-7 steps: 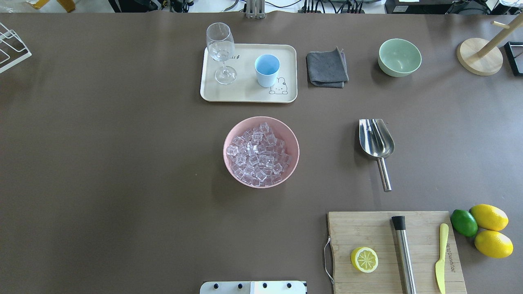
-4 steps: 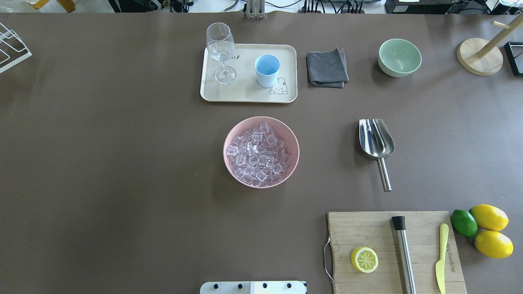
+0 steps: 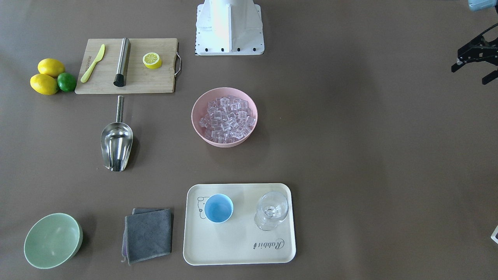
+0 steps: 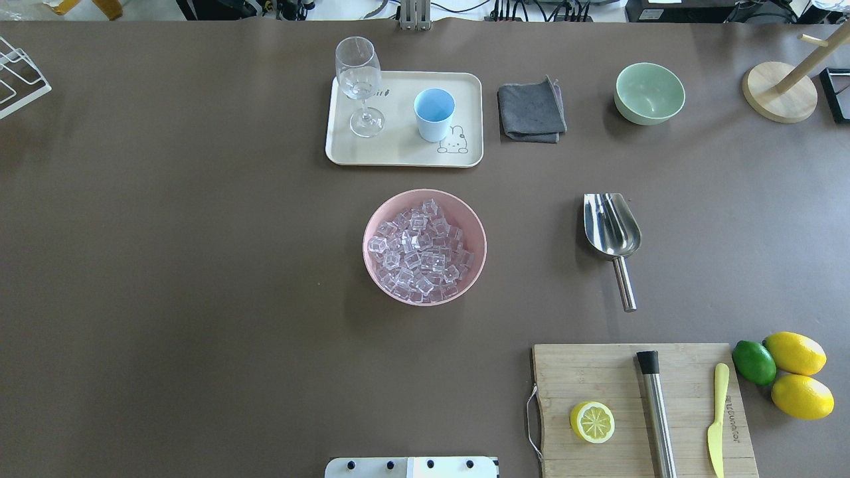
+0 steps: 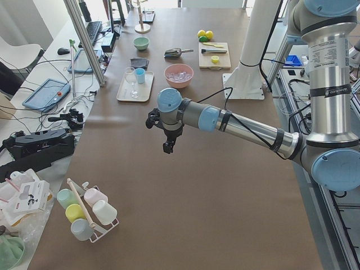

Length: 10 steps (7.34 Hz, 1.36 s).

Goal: Put ice in cup with scoop

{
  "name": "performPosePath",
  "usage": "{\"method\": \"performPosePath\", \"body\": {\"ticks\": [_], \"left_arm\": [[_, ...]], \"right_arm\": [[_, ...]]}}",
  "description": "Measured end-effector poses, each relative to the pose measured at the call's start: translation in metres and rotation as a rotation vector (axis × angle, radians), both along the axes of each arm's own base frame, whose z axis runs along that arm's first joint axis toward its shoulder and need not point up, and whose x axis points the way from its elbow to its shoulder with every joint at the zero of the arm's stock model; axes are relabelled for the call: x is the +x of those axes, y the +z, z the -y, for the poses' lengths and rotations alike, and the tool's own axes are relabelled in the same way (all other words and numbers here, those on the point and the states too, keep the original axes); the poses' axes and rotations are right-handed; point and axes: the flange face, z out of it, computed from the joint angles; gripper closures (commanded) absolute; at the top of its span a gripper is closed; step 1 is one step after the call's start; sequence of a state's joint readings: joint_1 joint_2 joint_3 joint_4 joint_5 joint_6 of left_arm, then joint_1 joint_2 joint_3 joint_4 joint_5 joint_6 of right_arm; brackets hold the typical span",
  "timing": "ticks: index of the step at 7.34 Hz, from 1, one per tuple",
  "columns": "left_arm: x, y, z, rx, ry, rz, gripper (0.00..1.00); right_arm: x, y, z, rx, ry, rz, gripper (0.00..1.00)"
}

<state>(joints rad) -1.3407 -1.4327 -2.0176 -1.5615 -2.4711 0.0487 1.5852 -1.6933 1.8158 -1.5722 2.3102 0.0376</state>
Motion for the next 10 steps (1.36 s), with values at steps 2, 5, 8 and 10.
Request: {"method": "performPosePath", "body": {"ticks": [2, 5, 8, 10], "left_arm": [[0.055, -0.02, -0.005, 0.195, 0.126, -0.063, 0.02], [0.127, -0.033, -0.02, 0.431, 0.284, -0.172, 0.02], [0.188, -0.035, -0.029, 0.568, 0.398, -0.269, 0.02], [0.215, -0.051, -0.029, 0.6, 0.44, -0.302, 0.02]], "right_arm": [[-0.02, -0.022, 0.003, 0.029, -0.032, 0.014, 0.0], [-0.056, -0.064, 0.002, 0.031, -0.037, 0.054, 0.0], [-0.141, -0.112, -0.006, -0.068, -0.039, 0.081, 0.0], [-0.209, -0.146, -0.013, -0.124, -0.048, 0.076, 0.0]]}}
